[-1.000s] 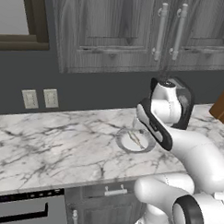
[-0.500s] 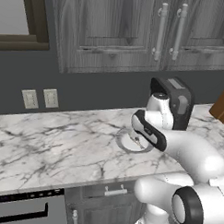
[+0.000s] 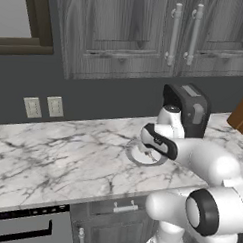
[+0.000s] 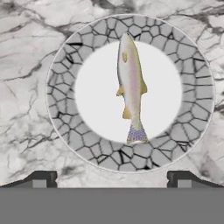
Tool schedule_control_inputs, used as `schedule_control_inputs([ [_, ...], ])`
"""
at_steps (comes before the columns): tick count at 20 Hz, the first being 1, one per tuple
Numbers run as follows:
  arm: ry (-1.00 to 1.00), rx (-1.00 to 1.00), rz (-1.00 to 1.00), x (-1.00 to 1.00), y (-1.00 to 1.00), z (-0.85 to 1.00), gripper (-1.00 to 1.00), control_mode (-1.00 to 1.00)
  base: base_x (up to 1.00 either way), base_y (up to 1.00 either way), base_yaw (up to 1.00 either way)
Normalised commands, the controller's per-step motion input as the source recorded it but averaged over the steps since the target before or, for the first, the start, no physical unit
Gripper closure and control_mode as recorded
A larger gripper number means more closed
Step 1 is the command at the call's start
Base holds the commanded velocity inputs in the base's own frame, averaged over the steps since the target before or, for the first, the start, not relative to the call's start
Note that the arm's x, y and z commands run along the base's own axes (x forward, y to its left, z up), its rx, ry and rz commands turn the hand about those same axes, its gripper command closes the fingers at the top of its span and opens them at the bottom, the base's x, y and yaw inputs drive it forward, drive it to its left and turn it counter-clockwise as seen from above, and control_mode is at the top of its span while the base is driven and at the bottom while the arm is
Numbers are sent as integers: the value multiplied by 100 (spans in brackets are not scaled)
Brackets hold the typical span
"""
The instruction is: Place the fish on the top rack of the oven, and slide the tray back inside. Close the oven door.
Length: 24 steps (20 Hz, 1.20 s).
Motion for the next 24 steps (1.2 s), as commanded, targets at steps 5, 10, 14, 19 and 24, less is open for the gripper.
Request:
schedule_control_inputs([
  [5, 0, 0, 1, 45, 0, 0, -100, -100, 0, 0, 0],
  [10, 0, 0, 0, 32, -8, -18, -100, -100, 0, 0, 0],
  [14, 0, 0, 0, 23, -1, -29, -100, -100, 0, 0, 0],
  [19, 0, 0, 0, 25, 0, -33, -100, -100, 0, 0, 0],
  [24, 0, 0, 0, 26, 0, -31, -100, -100, 0, 0, 0],
])
